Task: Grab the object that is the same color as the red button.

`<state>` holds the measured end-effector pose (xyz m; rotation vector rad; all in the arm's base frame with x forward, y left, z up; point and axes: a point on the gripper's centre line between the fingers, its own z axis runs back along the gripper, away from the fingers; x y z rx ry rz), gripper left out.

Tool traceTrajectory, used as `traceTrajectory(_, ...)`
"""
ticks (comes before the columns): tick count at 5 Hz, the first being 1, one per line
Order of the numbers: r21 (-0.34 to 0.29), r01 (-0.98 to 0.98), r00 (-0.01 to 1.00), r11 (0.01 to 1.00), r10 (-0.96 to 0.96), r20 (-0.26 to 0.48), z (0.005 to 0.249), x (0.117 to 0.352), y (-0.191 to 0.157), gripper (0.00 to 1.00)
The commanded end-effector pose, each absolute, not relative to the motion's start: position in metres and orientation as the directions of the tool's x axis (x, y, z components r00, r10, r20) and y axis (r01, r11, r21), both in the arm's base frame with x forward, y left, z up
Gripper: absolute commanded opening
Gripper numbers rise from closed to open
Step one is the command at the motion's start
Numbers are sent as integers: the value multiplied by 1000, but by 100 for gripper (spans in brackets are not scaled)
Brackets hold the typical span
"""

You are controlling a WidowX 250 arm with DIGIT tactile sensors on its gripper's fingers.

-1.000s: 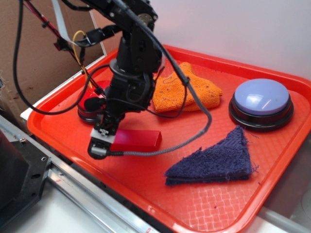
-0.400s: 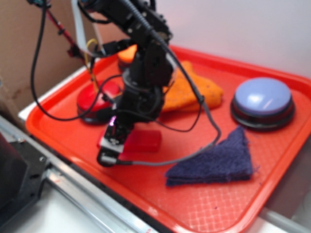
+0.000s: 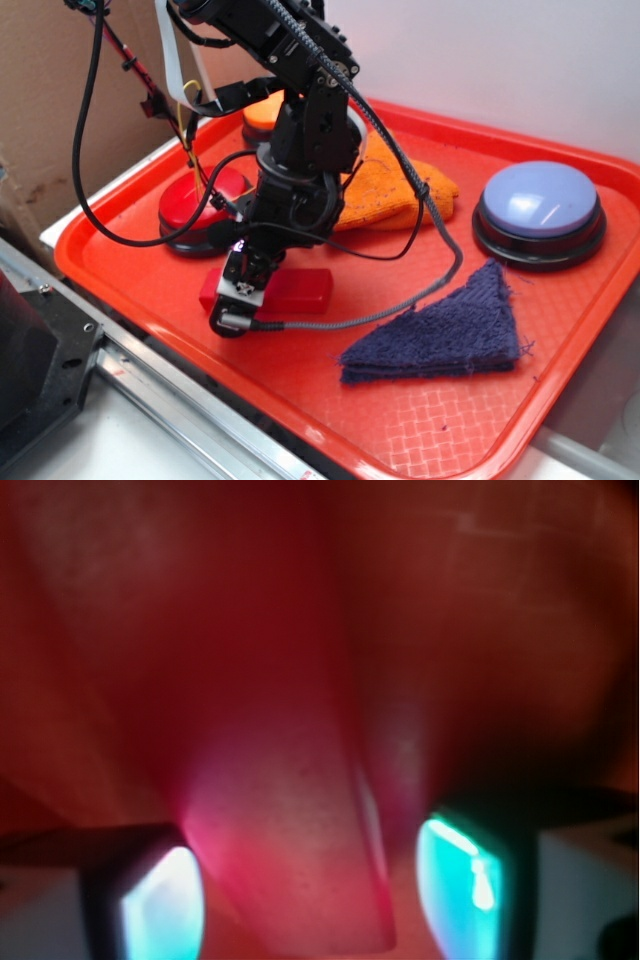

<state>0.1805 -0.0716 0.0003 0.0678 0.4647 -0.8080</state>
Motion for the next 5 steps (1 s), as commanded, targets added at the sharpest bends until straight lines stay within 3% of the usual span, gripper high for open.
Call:
traceTrajectory(1,-60,716,625,696,-676,-391,5,174,-81,0)
traceTrajectory(2,-29,688,664,726,-644,-380,18,175,-77,0)
traceTrajectory(3,32,487,832,873,-452,-322,67,172,-71,0)
traceTrajectory(4,72,250,955,966,-234,-180,115,178,-62,0)
traceTrajectory(5,19,3,1000,1000,-2,-19,163,164,-39,0)
